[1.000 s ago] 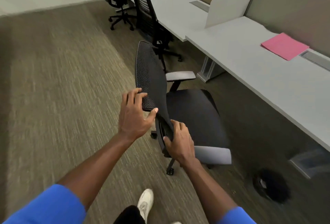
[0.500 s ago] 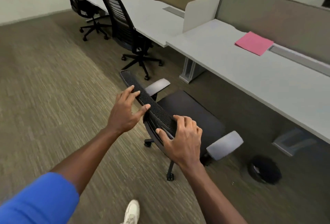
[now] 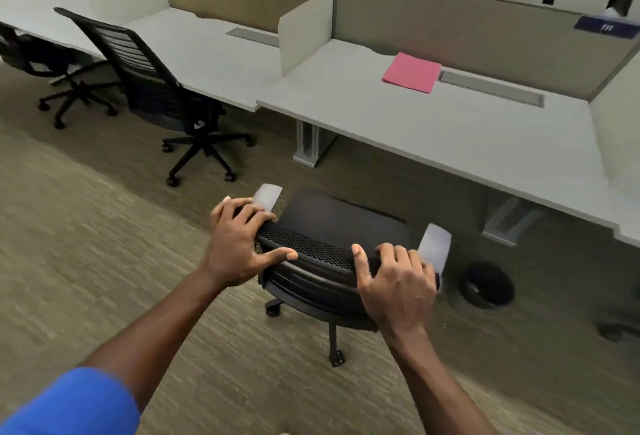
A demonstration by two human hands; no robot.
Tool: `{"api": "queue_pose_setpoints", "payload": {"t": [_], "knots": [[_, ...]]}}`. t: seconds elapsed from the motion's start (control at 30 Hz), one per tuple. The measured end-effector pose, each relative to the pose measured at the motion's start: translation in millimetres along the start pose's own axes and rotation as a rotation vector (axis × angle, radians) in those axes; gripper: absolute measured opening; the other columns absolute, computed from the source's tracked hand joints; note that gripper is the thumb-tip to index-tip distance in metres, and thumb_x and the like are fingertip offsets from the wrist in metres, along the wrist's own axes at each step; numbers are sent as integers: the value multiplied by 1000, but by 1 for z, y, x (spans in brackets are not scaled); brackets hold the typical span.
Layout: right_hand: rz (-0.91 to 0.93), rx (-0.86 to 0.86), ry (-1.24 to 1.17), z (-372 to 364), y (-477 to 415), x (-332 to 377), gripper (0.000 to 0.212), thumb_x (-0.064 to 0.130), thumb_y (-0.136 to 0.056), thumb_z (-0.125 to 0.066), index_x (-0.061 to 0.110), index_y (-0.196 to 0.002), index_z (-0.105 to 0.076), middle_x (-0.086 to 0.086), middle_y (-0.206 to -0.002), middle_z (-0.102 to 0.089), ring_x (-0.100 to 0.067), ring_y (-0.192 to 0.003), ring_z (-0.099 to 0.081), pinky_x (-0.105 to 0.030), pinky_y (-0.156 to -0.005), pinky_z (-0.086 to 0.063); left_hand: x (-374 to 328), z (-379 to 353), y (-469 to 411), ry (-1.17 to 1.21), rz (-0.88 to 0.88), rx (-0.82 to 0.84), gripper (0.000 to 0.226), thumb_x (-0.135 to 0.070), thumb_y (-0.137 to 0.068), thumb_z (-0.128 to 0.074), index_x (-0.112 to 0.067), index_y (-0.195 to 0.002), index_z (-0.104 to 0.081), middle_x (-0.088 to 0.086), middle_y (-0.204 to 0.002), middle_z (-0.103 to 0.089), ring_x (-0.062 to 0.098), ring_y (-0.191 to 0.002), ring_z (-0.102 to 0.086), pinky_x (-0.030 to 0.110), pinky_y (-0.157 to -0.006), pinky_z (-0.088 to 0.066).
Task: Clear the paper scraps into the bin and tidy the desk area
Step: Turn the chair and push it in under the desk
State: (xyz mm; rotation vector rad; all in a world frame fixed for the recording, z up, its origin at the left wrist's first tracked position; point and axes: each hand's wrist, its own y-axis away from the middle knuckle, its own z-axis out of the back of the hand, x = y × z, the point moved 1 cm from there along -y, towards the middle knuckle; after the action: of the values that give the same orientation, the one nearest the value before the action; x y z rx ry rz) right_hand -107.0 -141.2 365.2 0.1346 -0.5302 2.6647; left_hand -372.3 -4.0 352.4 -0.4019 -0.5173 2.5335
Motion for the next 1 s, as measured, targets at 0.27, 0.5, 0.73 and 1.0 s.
{"api": "queue_pose_setpoints", "payload": {"t": [0.27, 0.5, 0.73, 1.0], "knots": [[-50, -27, 35, -9, -23, 3, 49, 57, -102, -44, 21, -83, -72, -3, -82, -74, -27, -80, -67, -40, -75, -47, 6, -13, -34, 38, -53, -47, 87, -100, -71, -53, -28, -114, -73, -11, -114, -69, 21, -117, -58, 47, -106, -38], [-63, -93, 20, -22, -52, -3, 47, 60, -100, -48, 23, -80, -71, 0, -80, -73, -24, -78, -67, -38, -73, -47, 13, -36, -73, 1, -85, 8, 87, -102, -72, -48, -30, -115, -71, -12, -116, -68, 19, -118, -56, 45, -105, -36], [-55, -128, 11, -41, -95, -20, 46, 58, -101, -48, 23, -82, -71, 1, -79, -72, -20, -75, -65, -36, -72, -46, 8, -64, -113, -12, -86, 28, 85, -101, -74, -47, -31, -117, -69, -10, -117, -67, 20, -119, -55, 46, -106, -37], [-67, -117, 9, -67, -165, -44, 48, 58, -103, -43, 23, -85, -70, 1, -81, -72, -19, -76, -64, -36, -73, -49, 0, -103, -188, -8, -97, 70, 80, -101, -76, -44, -36, -119, -64, -13, -120, -64, 17, -124, -52, 46, -113, -33]]}}
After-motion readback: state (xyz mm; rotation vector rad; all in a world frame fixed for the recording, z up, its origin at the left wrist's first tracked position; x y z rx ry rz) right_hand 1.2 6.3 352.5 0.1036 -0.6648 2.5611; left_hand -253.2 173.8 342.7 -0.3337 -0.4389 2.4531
